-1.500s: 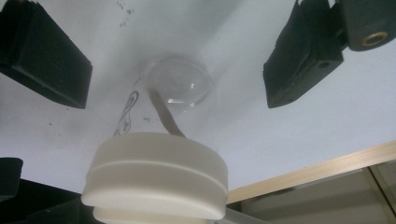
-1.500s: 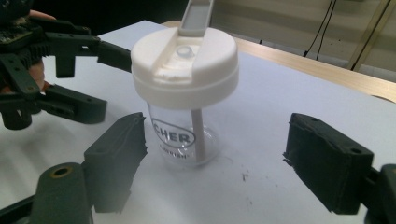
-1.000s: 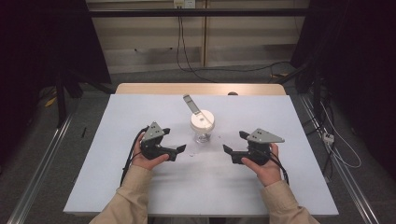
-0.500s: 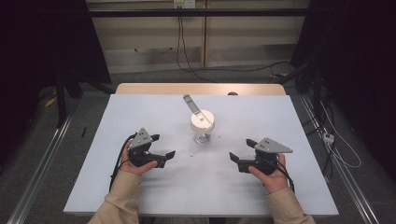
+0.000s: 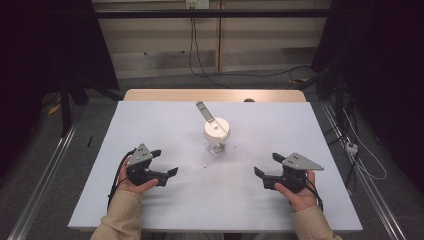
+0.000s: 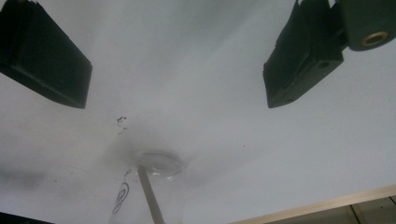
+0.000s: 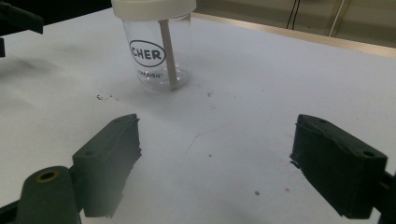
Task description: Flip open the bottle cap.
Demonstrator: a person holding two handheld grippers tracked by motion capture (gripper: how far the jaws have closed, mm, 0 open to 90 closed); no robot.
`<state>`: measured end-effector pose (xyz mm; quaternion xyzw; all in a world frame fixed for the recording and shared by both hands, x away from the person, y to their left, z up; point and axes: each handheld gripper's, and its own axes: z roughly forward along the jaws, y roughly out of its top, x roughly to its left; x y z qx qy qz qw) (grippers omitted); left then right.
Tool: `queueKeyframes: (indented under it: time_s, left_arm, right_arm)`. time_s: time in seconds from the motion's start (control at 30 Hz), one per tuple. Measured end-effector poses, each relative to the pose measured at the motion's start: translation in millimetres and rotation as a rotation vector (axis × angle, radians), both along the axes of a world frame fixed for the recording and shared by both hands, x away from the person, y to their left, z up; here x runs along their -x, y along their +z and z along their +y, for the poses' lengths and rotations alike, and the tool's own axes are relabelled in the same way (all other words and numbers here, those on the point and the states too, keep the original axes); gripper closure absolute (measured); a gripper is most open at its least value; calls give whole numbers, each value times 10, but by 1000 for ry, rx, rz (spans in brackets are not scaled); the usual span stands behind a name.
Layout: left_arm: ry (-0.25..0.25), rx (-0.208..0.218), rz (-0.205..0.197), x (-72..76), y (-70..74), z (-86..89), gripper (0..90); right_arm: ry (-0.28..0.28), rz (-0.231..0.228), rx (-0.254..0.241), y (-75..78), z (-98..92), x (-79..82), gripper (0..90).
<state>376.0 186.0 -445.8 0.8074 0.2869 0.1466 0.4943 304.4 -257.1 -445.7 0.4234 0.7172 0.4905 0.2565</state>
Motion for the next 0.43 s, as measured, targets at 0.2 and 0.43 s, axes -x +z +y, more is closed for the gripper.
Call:
queueKeyframes:
  time_s: [0.2, 0.43]
  left_arm:
    - [28, 11, 17, 28, -36, 121, 75]
    - [42, 33, 22, 19, -35, 158, 73]
  right_arm:
    - [-7, 0, 4, -15, -52, 33, 149]
    - [-11, 0, 9, -19, -64, 40, 145]
